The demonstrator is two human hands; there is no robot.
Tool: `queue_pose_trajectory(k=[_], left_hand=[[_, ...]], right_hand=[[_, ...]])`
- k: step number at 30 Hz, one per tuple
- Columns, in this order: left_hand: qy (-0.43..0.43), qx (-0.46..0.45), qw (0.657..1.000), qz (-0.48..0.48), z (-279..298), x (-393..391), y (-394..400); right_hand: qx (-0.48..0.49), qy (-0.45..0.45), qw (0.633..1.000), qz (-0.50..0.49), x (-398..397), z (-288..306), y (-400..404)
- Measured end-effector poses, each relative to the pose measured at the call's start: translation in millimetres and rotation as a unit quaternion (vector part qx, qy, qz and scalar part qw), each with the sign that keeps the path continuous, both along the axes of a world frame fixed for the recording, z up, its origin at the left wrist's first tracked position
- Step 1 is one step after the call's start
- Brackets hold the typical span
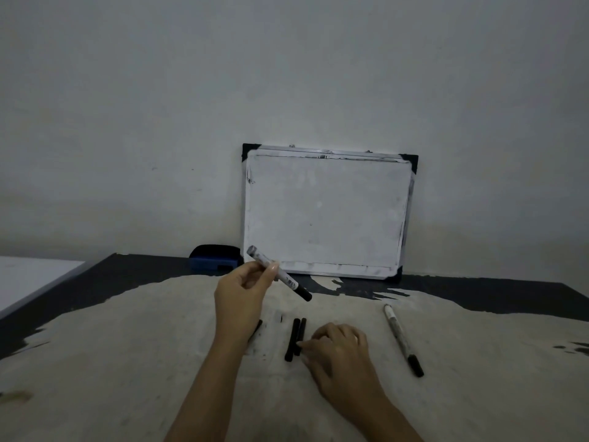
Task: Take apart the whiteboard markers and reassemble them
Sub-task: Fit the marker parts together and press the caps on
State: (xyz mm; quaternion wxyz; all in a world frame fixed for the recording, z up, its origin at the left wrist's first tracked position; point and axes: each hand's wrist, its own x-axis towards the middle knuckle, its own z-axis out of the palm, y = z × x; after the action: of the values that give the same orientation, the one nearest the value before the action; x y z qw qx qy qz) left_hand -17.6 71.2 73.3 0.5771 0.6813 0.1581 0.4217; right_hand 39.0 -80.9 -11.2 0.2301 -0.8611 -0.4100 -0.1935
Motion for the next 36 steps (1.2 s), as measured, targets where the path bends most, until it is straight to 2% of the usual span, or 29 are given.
queue_pose_trajectory(k=[4,15,21,23,25,28,30,32,36], left_hand=[[0.008,0.011,1.000,0.007,-2,-1,2],[0.030,0.037,0.999,0.012,-9,4,1],[0.029,0.040,0.999,0.002,-10,5,3],[0.021,0.059,0.998,-0.020,-7,4,1],[0.010,0.096,0.995,-0.041,-1,1,-2],[0.001,0.203,0.979,-0.023,4,0,-6],[0.002,0.278,0.960,0.003,8,-2,-9],[0.000,0.338,0.941,0.018,11,-4,-12],[-0.004,0.388,0.921,0.019,12,-5,-14]], right_hand=[[0.007,-0.025,1.000,-0.017,0,-1,1],[-0.012,0.020,1.000,-0.010,-1,2,-1],[0.017,0.047,0.995,-0.091,-2,4,-2],[0.068,0.071,0.986,-0.134,-1,10,-6],[0.195,0.138,0.957,-0.167,6,24,-13],[0.382,0.251,0.886,-0.084,17,67,-33],[0.439,0.306,0.845,0.015,10,102,-48],[0.435,0.319,0.839,0.072,-1,127,-57],[0.403,0.318,0.854,0.083,-9,137,-62]])
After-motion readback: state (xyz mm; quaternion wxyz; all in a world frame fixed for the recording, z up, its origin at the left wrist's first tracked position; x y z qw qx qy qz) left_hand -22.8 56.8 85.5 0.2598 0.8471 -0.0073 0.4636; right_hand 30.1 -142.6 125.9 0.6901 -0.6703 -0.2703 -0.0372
